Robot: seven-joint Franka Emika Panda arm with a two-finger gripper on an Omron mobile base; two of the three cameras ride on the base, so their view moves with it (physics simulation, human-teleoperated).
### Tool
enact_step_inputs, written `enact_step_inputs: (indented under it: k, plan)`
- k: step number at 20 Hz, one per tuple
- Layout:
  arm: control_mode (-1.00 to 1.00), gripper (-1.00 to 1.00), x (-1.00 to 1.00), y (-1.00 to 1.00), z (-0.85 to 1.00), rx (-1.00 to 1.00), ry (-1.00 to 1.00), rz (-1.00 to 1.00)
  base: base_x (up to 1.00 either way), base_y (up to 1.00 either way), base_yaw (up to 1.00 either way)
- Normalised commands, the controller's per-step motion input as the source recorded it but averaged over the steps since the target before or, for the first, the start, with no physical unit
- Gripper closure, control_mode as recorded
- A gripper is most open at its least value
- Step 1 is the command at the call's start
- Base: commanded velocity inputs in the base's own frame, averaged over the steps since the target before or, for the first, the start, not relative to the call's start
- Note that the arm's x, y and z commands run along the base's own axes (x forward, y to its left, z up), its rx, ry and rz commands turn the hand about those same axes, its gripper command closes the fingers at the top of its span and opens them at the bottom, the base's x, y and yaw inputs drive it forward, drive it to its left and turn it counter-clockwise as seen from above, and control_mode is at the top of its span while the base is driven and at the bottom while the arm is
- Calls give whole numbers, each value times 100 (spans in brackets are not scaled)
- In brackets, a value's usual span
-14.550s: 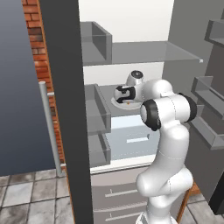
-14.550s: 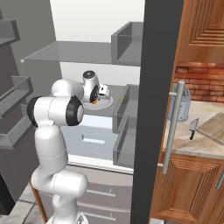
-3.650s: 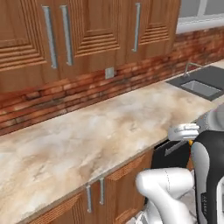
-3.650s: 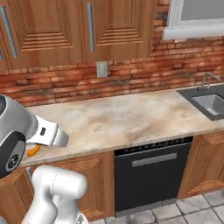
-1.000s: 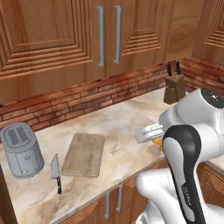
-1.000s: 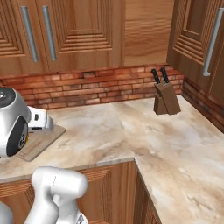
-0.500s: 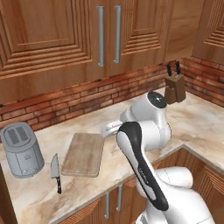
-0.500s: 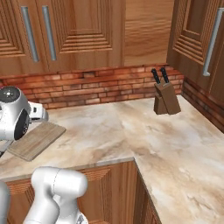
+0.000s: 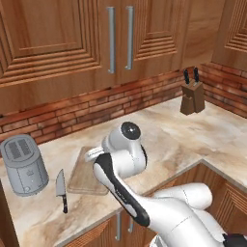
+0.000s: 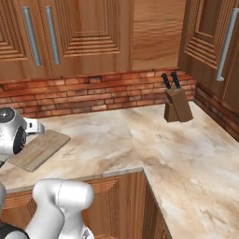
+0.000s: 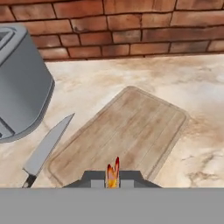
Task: Retrieve the shrimp from the fridge and place it on the cutting board.
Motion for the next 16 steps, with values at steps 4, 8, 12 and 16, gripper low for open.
enact_step_inputs:
  k: [4,8,12,16]
  plan:
    - [-100,-100,74,32,-32,0,-12,0,0,0,0]
    - [-100,-100,24,0,0,0,3,-1,0,0,0]
    - [-100,-100,-6,0,25,0,16,0,0,0,0]
    - [-100,-100,-74,-7,78,5,26,0,0,0,0]
